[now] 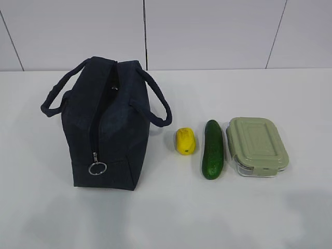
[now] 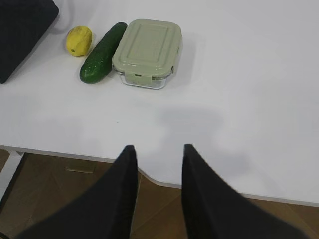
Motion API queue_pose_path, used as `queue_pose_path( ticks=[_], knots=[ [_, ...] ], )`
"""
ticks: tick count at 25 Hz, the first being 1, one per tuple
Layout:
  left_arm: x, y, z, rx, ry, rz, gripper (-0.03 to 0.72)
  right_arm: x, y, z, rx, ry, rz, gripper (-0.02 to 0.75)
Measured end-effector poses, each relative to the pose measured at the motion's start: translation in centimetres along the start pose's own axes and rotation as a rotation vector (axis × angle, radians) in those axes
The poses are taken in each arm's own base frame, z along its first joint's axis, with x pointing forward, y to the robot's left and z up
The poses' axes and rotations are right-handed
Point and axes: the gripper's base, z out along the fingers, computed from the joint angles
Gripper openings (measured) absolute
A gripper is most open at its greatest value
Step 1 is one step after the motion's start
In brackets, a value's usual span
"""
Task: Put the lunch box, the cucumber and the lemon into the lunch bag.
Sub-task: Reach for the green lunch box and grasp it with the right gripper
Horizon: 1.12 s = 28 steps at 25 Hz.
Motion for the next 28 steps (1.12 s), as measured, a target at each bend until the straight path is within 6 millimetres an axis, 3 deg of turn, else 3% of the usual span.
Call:
queue_pose_path(
  ticks=[28],
  knots=[
    [0.00, 0.00, 0.00, 0.000, 0.000, 0.000, 0.237, -0.07, 0.13, -0.05, -0.013, -0.006, 0.006, 0.243]
  ],
)
